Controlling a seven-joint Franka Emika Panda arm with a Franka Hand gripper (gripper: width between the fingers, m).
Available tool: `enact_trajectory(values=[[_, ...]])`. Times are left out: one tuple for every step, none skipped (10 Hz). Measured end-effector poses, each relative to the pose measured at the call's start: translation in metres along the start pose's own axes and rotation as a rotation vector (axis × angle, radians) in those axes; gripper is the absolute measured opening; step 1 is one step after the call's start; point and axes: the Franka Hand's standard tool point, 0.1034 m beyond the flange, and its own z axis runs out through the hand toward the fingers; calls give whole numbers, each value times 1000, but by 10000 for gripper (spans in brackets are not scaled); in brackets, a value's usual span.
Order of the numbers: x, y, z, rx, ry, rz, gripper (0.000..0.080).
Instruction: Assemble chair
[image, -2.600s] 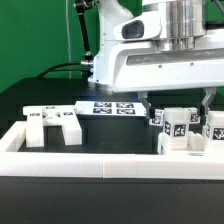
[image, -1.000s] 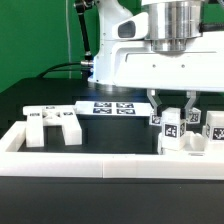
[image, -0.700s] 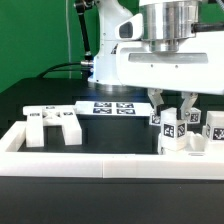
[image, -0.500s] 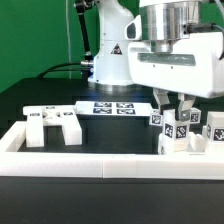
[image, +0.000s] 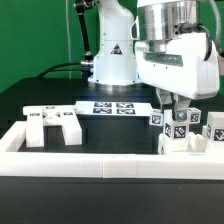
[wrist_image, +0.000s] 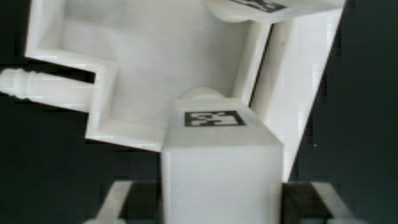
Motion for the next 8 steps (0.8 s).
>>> enact_trajectory(values=[[-1, 0, 0, -1, 1, -33, 549], [-5, -1, 1, -2, 1, -75, 549], [-9, -2, 1, -2, 2, -155, 629], [-13, -3, 1, -2, 1, -300, 643], [-13, -3, 0, 0, 1, -407, 643], [-13, -3, 1, 2, 4, -516, 649], [-11, -4, 3, 5, 10, -683, 649], [-12, -2, 2, -6, -5, -677, 649]])
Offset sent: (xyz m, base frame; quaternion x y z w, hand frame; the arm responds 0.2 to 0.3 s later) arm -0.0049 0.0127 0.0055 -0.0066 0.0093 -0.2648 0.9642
